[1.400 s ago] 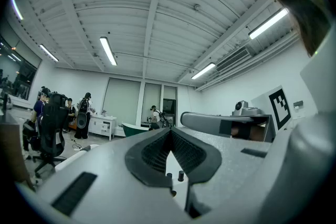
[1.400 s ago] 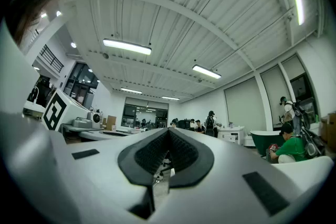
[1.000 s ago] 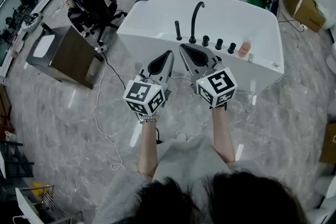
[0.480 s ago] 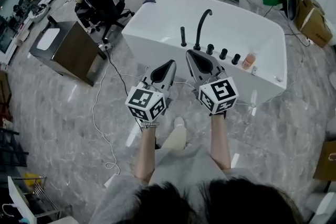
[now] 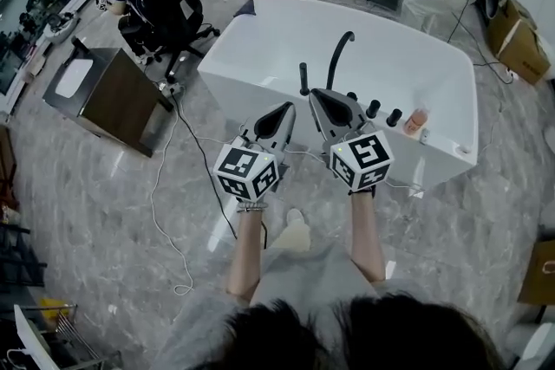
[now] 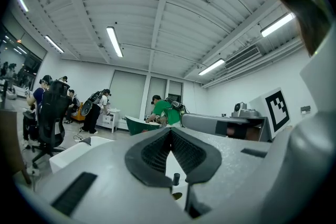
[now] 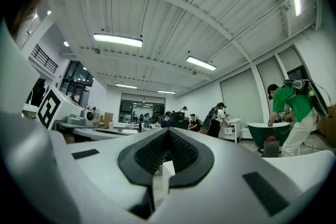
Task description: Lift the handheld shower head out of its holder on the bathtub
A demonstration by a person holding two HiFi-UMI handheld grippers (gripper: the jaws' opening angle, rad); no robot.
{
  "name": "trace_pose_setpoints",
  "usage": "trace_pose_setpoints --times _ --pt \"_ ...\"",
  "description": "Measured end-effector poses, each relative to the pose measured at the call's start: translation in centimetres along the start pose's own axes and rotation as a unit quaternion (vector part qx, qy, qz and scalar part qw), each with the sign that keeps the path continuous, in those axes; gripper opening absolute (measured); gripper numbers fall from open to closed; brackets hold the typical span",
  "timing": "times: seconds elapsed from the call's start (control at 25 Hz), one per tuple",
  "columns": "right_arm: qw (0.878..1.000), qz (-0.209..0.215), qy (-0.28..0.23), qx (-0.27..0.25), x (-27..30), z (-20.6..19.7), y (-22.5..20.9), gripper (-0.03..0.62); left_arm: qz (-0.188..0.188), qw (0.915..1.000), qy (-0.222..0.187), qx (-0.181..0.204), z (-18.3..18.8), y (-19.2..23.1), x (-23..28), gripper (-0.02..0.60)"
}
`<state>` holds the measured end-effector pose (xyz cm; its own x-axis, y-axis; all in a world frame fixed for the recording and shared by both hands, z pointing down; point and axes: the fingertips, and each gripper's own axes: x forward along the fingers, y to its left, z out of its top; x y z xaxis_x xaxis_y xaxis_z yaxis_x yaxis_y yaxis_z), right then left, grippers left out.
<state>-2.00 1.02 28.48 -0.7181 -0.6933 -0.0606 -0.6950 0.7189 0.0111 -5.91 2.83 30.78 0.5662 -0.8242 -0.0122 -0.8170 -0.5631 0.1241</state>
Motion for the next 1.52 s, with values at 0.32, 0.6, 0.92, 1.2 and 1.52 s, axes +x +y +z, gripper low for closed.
trace_pose_setpoints --times 0.32,0.6,0.92,1.2,1.52 --pt "1.0 -0.003 -0.002 -0.005 5.0 -0.2 -3.0 -0.002 0.003 1.0 -0.007 0.001 0.7 5.0 3.6 0.005" --pt "1.0 -0.017 -0.003 -0.014 8.8 0.2 -5.8 -0.002 -0.006 0.9998 -0.017 0.007 2.2 8.4 6.6 0.005" --pt "0.999 -0.031 0.011 0.004 11.2 -2.3 -8.2 -0.002 -0.004 1.0 0.0 -0.003 0.4 11.3 8.8 0.005" --pt "0.999 -0.028 0.011 0.033 13.9 -3.3 -10.7 -0.002 -0.006 0.9998 0.01 -0.016 -0.8 13.7 11.6 0.005" --pt "0.999 -0.025 0.031 0.036 17.0 -4.8 -14.3 -0.002 -0.01 0.9991 0.022 -0.034 -1.8 16.1 16.4 0.005"
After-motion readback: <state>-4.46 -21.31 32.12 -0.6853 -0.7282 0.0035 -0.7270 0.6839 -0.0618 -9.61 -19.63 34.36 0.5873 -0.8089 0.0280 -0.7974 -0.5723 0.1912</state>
